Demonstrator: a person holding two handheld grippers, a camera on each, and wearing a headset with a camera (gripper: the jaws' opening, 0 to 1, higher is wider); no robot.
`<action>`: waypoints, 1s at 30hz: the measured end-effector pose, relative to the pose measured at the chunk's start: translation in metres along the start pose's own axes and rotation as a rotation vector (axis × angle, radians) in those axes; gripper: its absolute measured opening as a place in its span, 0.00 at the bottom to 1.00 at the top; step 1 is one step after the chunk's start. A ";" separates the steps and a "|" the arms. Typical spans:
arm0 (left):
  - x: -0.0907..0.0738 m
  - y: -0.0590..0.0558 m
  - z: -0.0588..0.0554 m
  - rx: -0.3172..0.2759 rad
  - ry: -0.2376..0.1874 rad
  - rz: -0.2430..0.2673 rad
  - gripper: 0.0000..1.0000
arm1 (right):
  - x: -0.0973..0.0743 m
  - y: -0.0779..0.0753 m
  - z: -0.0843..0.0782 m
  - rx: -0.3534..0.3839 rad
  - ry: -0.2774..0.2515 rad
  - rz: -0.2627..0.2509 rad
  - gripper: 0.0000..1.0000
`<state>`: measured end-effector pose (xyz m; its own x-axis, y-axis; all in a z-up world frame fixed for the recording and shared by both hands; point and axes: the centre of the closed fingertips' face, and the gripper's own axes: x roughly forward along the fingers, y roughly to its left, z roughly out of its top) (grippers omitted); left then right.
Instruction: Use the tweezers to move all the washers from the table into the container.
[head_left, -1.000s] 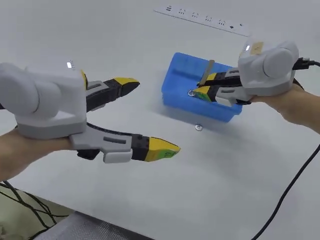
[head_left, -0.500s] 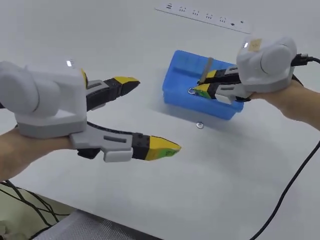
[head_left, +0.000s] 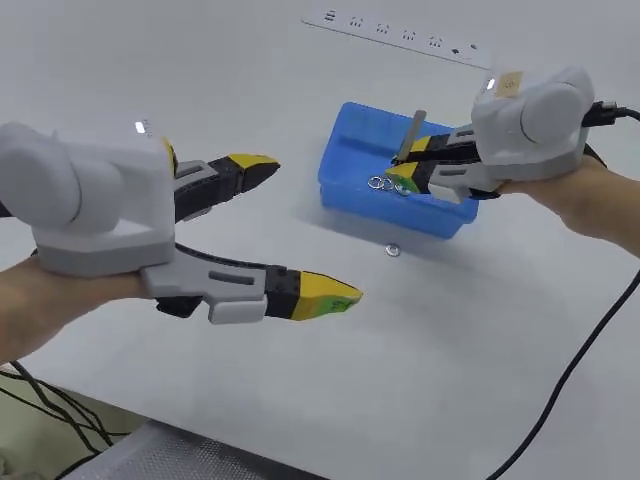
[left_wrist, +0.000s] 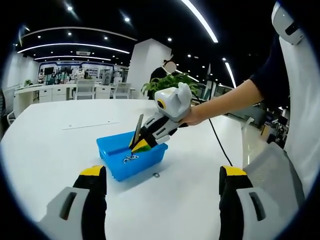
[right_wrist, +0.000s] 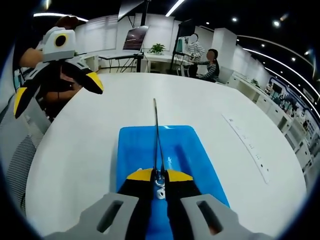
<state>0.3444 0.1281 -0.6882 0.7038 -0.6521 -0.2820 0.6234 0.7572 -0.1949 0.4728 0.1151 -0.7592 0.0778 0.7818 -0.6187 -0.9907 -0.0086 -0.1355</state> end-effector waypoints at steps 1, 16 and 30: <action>0.000 0.000 0.001 -0.001 -0.003 0.001 0.99 | -0.002 -0.001 0.001 0.004 0.000 -0.004 0.09; 0.031 0.022 0.049 -0.034 -0.115 -0.017 0.89 | -0.020 0.006 0.017 -0.010 -0.025 -0.020 0.08; 0.088 0.036 0.069 0.191 -0.037 -0.068 0.44 | -0.019 0.018 0.025 -0.070 -0.017 0.003 0.08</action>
<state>0.4526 0.0952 -0.6557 0.6679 -0.7049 -0.2388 0.7206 0.6927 -0.0294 0.4509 0.1155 -0.7304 0.0721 0.7925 -0.6056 -0.9807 -0.0543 -0.1878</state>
